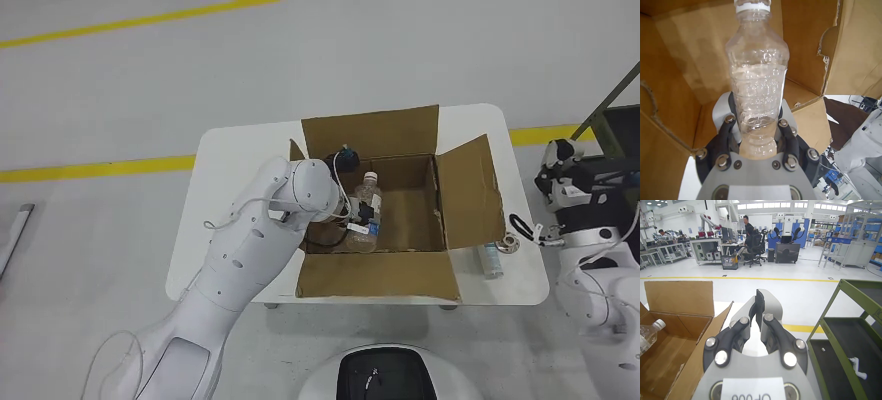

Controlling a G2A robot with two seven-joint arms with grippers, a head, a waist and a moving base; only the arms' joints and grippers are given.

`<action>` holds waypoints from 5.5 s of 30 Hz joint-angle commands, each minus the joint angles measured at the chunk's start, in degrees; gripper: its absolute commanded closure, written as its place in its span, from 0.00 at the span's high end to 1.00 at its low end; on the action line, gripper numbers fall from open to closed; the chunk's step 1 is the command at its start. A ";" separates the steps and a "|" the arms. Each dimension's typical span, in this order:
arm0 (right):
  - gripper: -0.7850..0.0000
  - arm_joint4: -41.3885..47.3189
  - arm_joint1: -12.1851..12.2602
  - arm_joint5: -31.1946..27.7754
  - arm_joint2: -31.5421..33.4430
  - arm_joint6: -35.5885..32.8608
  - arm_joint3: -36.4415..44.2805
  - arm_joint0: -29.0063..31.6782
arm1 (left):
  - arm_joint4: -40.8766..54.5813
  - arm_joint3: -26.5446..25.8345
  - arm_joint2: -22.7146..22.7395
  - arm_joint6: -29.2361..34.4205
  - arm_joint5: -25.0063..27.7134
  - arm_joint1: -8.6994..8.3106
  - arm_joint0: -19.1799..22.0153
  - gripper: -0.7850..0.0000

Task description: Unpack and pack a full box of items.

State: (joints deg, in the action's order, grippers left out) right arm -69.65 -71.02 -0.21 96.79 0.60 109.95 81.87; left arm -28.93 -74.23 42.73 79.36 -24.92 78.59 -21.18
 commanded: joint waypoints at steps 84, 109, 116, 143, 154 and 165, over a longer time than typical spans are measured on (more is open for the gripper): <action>0.00 2.80 -0.24 -6.27 -5.55 -3.69 1.49 -1.76 | -5.94 -20.74 -5.22 -15.97 -15.98 -15.93 7.22 1.00; 0.00 3.33 -0.39 -6.22 -7.35 -5.35 2.14 -1.65 | -13.41 -27.87 8.86 -15.39 -10.82 -23.30 -4.67 1.00; 0.00 3.28 -0.42 -6.17 -7.67 -5.30 1.99 -1.35 | -24.05 -29.11 8.27 -17.69 2.03 -24.16 -6.06 1.00; 0.00 1.80 0.15 -6.62 -4.63 -15.07 4.02 -3.00 | -29.03 -40.97 27.66 -21.46 21.86 -29.42 -36.36 1.00; 0.00 0.54 1.72 -10.00 7.32 -31.28 7.98 -0.75 | -29.00 -41.04 27.67 -21.45 21.87 -29.40 -36.36 1.00; 0.00 -2.21 1.90 -7.38 9.61 -38.34 3.73 6.76 | -29.00 -41.04 27.67 -21.45 21.87 -29.40 -36.36 1.00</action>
State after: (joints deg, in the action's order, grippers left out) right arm -71.49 -69.12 -7.80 106.68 -37.15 114.58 88.13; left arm -57.92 -115.27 70.40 57.91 -3.04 49.19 -57.54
